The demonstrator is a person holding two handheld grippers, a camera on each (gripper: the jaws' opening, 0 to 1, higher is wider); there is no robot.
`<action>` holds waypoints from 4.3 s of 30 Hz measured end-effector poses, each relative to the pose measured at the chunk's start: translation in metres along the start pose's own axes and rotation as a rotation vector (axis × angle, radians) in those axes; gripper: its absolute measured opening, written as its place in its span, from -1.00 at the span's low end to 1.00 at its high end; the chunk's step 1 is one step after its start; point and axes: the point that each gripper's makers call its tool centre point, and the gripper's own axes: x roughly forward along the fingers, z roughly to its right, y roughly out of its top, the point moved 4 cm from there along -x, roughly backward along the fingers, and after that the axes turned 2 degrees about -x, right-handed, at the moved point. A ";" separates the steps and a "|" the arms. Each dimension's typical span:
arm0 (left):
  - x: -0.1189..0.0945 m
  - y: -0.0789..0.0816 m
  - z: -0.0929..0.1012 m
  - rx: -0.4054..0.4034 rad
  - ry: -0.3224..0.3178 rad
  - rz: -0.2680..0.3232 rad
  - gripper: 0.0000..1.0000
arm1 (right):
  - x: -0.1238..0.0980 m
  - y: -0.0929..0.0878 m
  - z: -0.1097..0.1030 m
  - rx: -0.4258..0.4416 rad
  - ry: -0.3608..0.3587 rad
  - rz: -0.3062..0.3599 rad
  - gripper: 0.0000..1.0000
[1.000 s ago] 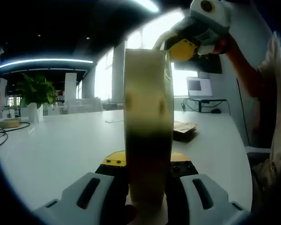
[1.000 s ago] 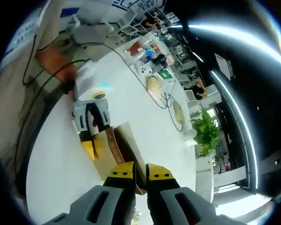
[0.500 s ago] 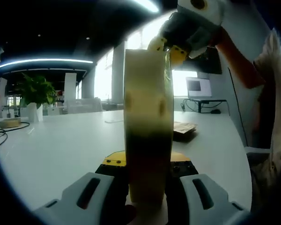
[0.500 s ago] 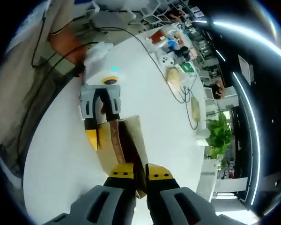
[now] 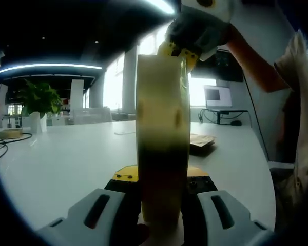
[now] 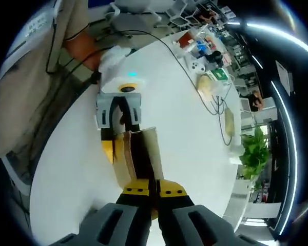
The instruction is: Extract single mask from mask box in order stack masks on table
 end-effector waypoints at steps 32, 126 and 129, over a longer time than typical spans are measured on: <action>0.000 0.001 0.000 0.000 -0.001 0.004 -0.61 | -0.009 -0.005 0.005 0.082 -0.063 0.073 -1.00; 0.000 -0.001 -0.001 0.016 0.006 -0.010 -0.61 | -0.106 -0.189 -0.013 0.443 -0.492 -0.298 -1.00; -0.001 -0.001 -0.001 0.015 0.006 -0.010 -0.61 | -0.099 -0.200 -0.014 0.437 -0.492 -0.348 -1.00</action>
